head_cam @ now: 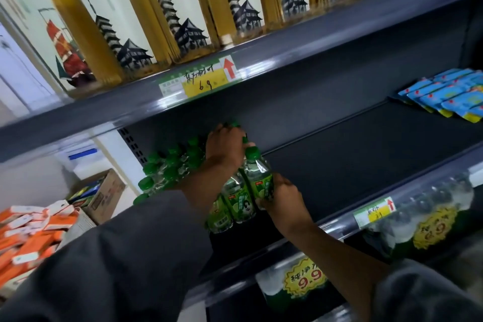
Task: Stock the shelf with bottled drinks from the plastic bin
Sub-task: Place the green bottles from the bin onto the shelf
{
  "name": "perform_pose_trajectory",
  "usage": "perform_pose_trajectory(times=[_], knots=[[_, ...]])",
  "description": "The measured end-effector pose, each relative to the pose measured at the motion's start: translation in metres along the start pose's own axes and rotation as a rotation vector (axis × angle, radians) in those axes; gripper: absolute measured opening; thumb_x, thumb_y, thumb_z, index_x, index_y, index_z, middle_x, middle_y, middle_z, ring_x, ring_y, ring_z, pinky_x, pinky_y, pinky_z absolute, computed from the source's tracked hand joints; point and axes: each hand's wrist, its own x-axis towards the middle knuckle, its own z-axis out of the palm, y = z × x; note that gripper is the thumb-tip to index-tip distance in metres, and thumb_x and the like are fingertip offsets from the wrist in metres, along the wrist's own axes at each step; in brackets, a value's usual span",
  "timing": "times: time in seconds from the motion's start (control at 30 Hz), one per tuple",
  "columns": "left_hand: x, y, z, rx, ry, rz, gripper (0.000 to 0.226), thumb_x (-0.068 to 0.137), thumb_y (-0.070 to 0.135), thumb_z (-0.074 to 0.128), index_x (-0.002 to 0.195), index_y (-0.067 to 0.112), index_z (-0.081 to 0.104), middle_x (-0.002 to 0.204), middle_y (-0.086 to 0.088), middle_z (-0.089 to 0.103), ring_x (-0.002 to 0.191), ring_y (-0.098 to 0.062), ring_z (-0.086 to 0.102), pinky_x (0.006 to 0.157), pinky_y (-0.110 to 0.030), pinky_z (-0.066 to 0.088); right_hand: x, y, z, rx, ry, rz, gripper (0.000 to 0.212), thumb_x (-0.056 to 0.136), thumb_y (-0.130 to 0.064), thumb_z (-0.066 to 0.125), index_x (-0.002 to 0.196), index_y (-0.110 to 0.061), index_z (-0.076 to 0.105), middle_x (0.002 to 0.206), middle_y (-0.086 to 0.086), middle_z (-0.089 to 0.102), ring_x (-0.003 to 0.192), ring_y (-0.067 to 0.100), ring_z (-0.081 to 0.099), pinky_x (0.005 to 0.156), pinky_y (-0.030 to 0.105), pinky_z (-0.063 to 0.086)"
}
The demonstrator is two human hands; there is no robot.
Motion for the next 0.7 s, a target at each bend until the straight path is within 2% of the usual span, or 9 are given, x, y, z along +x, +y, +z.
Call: perform_pose_trajectory(times=[0.07, 0.13, 0.23, 0.37, 0.43, 0.53, 0.63, 0.7], knots=[[0.0, -0.008, -0.005, -0.151, -0.031, -0.026, 0.043, 0.1, 0.055, 0.046, 0.111, 0.022, 0.072, 0.111, -0.013, 0.072, 0.107, -0.037, 0.063, 0.09, -0.041, 0.051, 0.004, 0.0, 0.004, -0.025, 0.013, -0.019, 0.046, 0.084, -0.027, 0.08, 0.12, -0.013, 0.054, 0.115, 0.009, 0.066, 0.105, 0.031, 0.064, 0.082, 0.036, 0.052], [-0.001, -0.013, -0.013, -0.174, -0.005, -0.037, 0.049, 0.106, 0.05, 0.033, 0.113, 0.018, 0.069, 0.113, -0.017, 0.07, 0.107, -0.041, 0.063, 0.087, -0.043, 0.05, 0.005, 0.002, 0.008, -0.039, 0.032, -0.031, 0.054, 0.084, -0.026, 0.08, 0.129, -0.014, 0.052, 0.119, 0.01, 0.065, 0.108, 0.034, 0.063, 0.084, 0.037, 0.051], [-0.01, -0.012, -0.024, -0.161, 0.021, -0.022, 0.045, 0.108, 0.041, 0.029, 0.114, 0.015, 0.065, 0.117, -0.019, 0.068, 0.109, -0.042, 0.06, 0.089, -0.044, 0.047, 0.004, 0.003, 0.01, -0.039, 0.008, -0.015, 0.072, 0.083, -0.027, 0.08, 0.144, -0.02, 0.043, 0.125, 0.009, 0.064, 0.114, 0.034, 0.061, 0.09, 0.039, 0.053], [-0.028, -0.006, -0.019, -0.182, 0.048, 0.004, 0.039, 0.108, 0.033, 0.031, 0.112, 0.013, 0.065, 0.116, -0.019, 0.067, 0.108, -0.04, 0.06, 0.092, -0.043, 0.046, 0.007, 0.003, 0.008, -0.018, -0.089, 0.026, 0.088, 0.079, -0.023, 0.08, 0.153, -0.018, 0.032, 0.128, 0.013, 0.062, 0.118, 0.036, 0.058, 0.095, 0.041, 0.052], [-0.036, -0.005, -0.017, -0.205, 0.093, 0.033, 0.033, 0.107, 0.028, 0.035, 0.12, 0.016, 0.064, 0.12, -0.016, 0.064, 0.112, -0.037, 0.057, 0.095, -0.043, 0.045, 0.006, 0.005, 0.005, -0.011, -0.097, 0.028, 0.088, 0.077, -0.026, 0.08, 0.152, -0.018, 0.034, 0.128, 0.014, 0.061, 0.118, 0.036, 0.058, 0.096, 0.041, 0.052], [-0.045, -0.004, -0.022, -0.179, 0.172, 0.058, 0.04, 0.107, 0.034, 0.034, 0.135, 0.019, 0.058, 0.131, -0.009, 0.061, 0.117, -0.033, 0.052, 0.099, -0.043, 0.043, -0.003, 0.008, -0.006, -0.046, -0.074, 0.03, 0.082, 0.085, -0.026, 0.074, 0.153, -0.014, 0.031, 0.137, 0.015, 0.056, 0.124, 0.037, 0.055, 0.1, 0.044, 0.05], [-0.056, 0.003, -0.023, -0.136, 0.209, 0.105, 0.043, 0.106, 0.04, 0.034, 0.138, 0.021, 0.056, 0.135, -0.003, 0.058, 0.118, -0.029, 0.051, 0.1, -0.044, 0.042, -0.018, 0.008, -0.028, -0.117, -0.052, 0.027, 0.08, 0.092, -0.023, 0.067, 0.157, -0.008, 0.025, 0.147, 0.018, 0.047, 0.134, 0.038, 0.047, 0.107, 0.044, 0.045], [-0.07, 0.014, -0.023, -0.12, 0.233, 0.158, 0.043, 0.105, 0.04, 0.035, 0.136, 0.023, 0.058, 0.134, -0.001, 0.058, 0.117, -0.028, 0.052, 0.098, -0.044, 0.042, -0.029, 0.008, -0.05, -0.16, -0.04, 0.03, 0.074, 0.092, -0.021, 0.067, 0.155, -0.004, 0.03, 0.145, 0.018, 0.048, 0.132, 0.037, 0.047, 0.106, 0.041, 0.045]])
